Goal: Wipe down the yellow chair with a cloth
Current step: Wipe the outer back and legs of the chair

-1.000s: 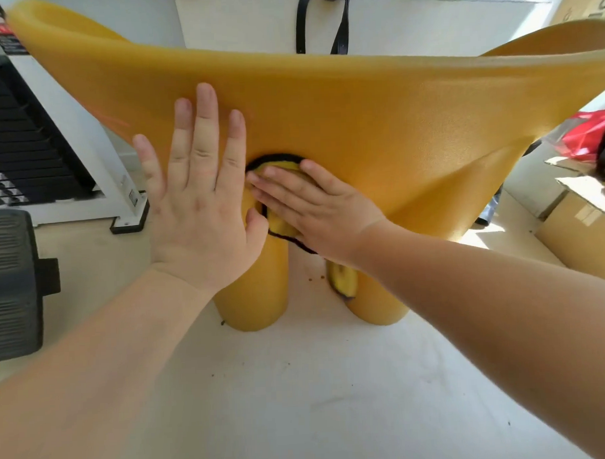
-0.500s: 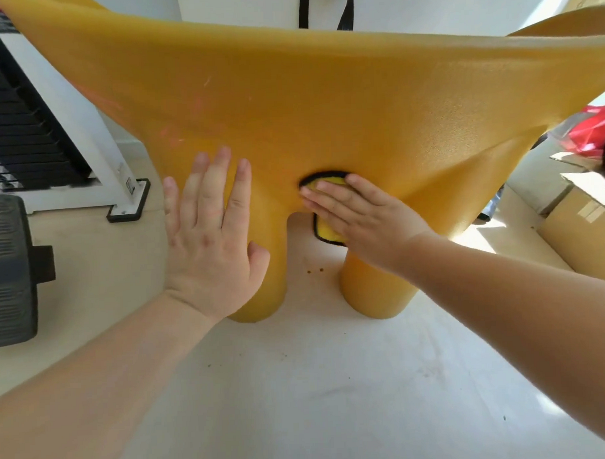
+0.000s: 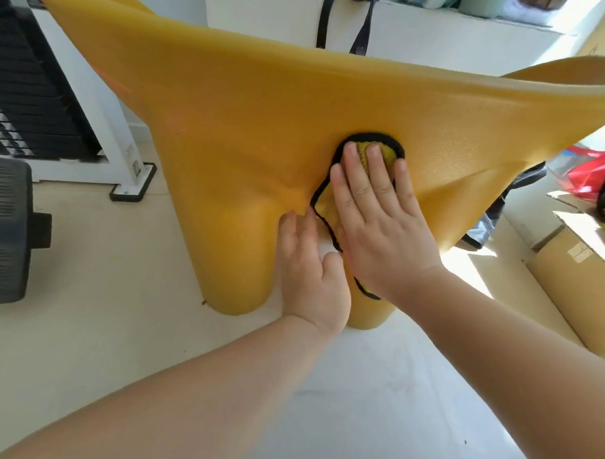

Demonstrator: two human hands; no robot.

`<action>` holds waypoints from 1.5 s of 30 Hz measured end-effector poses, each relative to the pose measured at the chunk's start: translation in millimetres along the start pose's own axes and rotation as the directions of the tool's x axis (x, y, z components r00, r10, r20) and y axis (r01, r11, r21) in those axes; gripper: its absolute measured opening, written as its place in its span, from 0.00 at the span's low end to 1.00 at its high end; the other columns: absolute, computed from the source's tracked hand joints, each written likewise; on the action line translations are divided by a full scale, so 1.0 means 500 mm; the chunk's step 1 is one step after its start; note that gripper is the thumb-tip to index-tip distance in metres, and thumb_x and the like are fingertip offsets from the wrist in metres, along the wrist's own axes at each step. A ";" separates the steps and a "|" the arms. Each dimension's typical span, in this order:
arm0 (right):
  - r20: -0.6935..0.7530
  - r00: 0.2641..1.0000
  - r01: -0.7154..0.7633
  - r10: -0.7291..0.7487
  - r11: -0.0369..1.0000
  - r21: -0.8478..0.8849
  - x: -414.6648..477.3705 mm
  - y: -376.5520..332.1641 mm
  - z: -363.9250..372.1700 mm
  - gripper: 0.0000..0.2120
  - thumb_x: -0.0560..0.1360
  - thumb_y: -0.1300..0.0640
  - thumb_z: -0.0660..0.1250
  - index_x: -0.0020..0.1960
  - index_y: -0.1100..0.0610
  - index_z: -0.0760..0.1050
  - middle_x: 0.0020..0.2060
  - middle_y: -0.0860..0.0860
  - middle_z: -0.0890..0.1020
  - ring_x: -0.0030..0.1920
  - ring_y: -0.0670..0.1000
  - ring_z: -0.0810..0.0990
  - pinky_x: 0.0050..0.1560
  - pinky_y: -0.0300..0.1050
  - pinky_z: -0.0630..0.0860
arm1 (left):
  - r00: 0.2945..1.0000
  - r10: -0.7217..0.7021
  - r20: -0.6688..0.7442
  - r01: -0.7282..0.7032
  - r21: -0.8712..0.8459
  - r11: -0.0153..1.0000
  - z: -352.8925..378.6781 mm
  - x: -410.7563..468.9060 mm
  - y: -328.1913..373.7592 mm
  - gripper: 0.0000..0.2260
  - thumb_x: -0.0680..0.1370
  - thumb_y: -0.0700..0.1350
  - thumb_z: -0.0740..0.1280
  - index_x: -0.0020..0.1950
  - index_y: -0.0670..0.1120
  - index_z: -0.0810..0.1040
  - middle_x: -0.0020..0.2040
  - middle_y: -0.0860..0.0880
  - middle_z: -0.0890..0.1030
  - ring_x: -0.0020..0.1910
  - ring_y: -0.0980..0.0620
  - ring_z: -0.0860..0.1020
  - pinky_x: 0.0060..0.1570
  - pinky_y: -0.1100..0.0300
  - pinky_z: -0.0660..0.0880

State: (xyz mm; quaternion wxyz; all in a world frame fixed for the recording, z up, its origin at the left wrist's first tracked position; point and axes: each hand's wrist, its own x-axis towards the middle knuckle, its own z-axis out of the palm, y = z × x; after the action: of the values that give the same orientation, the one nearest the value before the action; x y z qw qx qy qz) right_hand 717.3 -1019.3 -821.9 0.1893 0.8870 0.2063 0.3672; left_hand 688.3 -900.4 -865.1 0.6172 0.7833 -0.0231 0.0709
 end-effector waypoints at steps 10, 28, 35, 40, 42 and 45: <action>0.090 0.995 0.016 -0.033 0.983 0.180 -0.082 0.115 -0.029 0.32 0.85 0.55 0.61 0.81 0.65 0.51 0.81 0.61 0.49 0.81 0.62 0.47 0.80 0.61 0.51 | 0.978 -0.206 -0.022 0.164 -0.532 0.831 0.160 0.013 0.125 0.25 0.87 0.51 0.50 0.83 0.54 0.47 0.83 0.56 0.45 0.80 0.61 0.47 0.79 0.59 0.48; -0.042 0.993 -0.096 0.109 0.967 0.236 0.083 0.058 -0.158 0.30 0.85 0.45 0.35 0.81 0.55 0.58 0.80 0.61 0.57 0.79 0.70 0.53 0.77 0.71 0.49 | 0.794 0.057 -0.605 -0.234 -0.217 0.948 0.091 0.152 0.089 0.33 0.80 0.68 0.39 0.79 0.51 0.38 0.82 0.51 0.39 0.81 0.56 0.36 0.74 0.65 0.32; -0.003 0.988 -0.154 0.156 0.977 0.145 0.082 0.045 -0.136 0.29 0.85 0.52 0.35 0.80 0.59 0.58 0.79 0.63 0.54 0.78 0.73 0.50 0.76 0.74 0.47 | 0.835 0.079 -0.544 -0.196 -0.162 0.967 0.078 0.164 0.016 0.39 0.77 0.73 0.38 0.78 0.51 0.31 0.82 0.49 0.34 0.81 0.54 0.34 0.77 0.59 0.34; 0.013 0.984 -0.180 0.180 0.979 0.093 0.086 0.040 -0.129 0.27 0.86 0.47 0.54 0.82 0.58 0.56 0.79 0.63 0.52 0.78 0.73 0.50 0.75 0.75 0.49 | 0.884 0.111 -0.454 -0.162 -0.076 0.984 0.102 0.141 0.058 0.40 0.76 0.72 0.41 0.79 0.52 0.29 0.78 0.53 0.26 0.80 0.50 0.32 0.79 0.45 0.38; 0.014 0.985 -0.173 0.173 0.980 0.098 0.084 0.043 -0.129 0.27 0.86 0.49 0.56 0.82 0.58 0.56 0.80 0.63 0.52 0.79 0.73 0.50 0.75 0.75 0.49 | 0.897 0.144 -0.418 -0.171 -0.028 0.985 0.106 0.129 0.068 0.34 0.78 0.69 0.42 0.77 0.61 0.25 0.76 0.57 0.23 0.80 0.49 0.31 0.79 0.39 0.40; 0.020 0.988 -0.157 0.156 0.977 0.146 0.079 0.046 -0.141 0.25 0.87 0.54 0.43 0.82 0.58 0.56 0.80 0.63 0.53 0.79 0.72 0.48 0.76 0.74 0.47 | 0.866 0.240 -0.438 -0.242 0.052 0.969 0.055 0.140 0.044 0.31 0.77 0.70 0.35 0.75 0.64 0.25 0.77 0.58 0.25 0.80 0.51 0.32 0.77 0.36 0.39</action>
State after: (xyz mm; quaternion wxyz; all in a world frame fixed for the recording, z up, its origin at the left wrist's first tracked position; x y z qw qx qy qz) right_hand 696.4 -1005.6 -741.6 0.0948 0.9136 0.1615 0.3608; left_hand 757.3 -928.8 -840.5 0.5942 0.7365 0.0198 0.3227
